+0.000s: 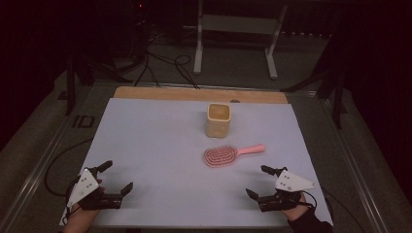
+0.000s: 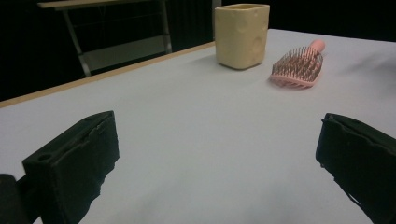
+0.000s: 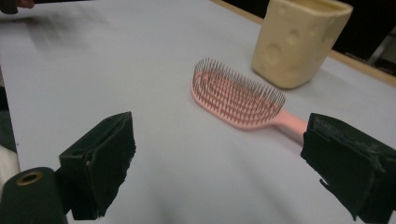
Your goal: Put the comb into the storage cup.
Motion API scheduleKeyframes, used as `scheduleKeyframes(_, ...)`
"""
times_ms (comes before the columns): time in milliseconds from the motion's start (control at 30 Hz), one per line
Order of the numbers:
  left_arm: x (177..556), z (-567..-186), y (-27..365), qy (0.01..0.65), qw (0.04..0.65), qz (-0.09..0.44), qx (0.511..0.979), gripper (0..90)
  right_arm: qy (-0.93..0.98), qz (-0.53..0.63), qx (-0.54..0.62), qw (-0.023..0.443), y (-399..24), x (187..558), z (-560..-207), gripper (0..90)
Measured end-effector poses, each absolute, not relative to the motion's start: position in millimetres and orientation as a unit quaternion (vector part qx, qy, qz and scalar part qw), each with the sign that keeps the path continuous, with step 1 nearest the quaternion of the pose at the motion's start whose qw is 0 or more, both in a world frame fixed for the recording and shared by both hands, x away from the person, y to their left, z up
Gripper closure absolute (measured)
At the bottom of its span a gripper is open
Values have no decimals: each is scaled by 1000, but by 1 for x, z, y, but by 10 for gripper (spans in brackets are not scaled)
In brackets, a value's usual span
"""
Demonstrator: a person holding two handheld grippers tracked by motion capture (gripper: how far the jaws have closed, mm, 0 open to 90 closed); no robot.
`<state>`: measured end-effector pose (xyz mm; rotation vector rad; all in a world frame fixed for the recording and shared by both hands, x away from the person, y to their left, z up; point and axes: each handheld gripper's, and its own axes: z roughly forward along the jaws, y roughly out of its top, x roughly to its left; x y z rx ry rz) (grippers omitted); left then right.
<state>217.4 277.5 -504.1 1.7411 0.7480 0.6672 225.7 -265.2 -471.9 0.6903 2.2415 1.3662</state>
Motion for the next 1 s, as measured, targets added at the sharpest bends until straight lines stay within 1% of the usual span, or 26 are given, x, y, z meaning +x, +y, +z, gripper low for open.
scheduleKeyframes(333,217,-504,277,313,538,278,731,0,804,494,237,232,-262,228,-439,92)
scheduleKeyframes(833,218,-504,277,316,539,280,729,0,790,498,225,276,-270,259,-397,96)
scheduleKeyframes(1000,217,-503,277,316,535,281,731,0,790,497,225,281,-269,272,-390,97)
